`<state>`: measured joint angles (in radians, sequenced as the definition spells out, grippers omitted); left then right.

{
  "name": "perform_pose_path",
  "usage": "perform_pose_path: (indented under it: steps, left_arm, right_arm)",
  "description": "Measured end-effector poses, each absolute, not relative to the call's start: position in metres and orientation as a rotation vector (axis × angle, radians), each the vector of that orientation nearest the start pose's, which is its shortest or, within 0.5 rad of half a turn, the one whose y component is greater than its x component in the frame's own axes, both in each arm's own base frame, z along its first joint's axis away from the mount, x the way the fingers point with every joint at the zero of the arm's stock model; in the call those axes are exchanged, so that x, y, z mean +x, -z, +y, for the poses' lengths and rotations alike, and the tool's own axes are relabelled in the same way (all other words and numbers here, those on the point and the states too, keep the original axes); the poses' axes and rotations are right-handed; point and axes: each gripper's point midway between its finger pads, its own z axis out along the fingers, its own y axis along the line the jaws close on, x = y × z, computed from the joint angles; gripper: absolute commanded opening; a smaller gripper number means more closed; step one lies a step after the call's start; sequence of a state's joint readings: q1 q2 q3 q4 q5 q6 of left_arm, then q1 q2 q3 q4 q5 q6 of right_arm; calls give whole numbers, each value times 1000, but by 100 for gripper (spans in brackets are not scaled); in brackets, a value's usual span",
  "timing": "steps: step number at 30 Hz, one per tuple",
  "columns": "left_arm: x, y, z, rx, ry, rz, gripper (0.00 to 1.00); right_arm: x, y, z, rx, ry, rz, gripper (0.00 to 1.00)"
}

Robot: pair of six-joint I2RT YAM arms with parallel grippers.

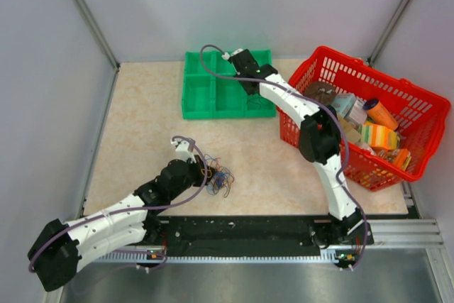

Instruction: Untangle the cables

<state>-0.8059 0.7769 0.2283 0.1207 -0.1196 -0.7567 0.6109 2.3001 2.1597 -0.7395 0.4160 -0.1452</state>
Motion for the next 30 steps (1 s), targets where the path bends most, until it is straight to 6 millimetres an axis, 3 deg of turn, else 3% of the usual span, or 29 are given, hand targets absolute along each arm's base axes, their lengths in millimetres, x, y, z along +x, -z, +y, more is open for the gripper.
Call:
perform_pose_path:
  steps: [3, 7, 10, 14, 19, 21, 23, 26, 30]
  left_arm:
    - [194, -91, -213, -30, 866, 2105, 0]
    - [194, -90, -213, -30, 864, 2108, 0]
    - [194, -87, -213, -29, 856, 2119, 0]
    - [193, -84, -214, -29, 860, 2133, 0]
    - [191, -88, -218, -49, 896, 2140, 0]
    - [191, -89, -220, -66, 915, 2145, 0]
    - [190, -89, -222, -78, 932, 2155, 0]
    - [188, -89, -223, -98, 952, 2165, 0]
    - [187, -89, -224, -119, 976, 2175, 0]
  right_arm:
    - [514, -139, 261, -694, 294, 2241, 20]
    - [520, -146, 261, -683, 289, 2231, 42]
    - [517, -149, 264, -679, 255, 2241, 46]
    - [496, -153, 267, -669, 194, 2284, 47]
    - [423, -190, 286, -684, 40, 2296, 49]
    - [384, -207, 302, -707, -79, 2260, 50]
    - [328, -217, 314, -752, -264, 2222, 50]
    - [258, -214, 317, -806, -546, 2185, 52]
    - [211, -180, 314, -793, -804, 2184, 54]
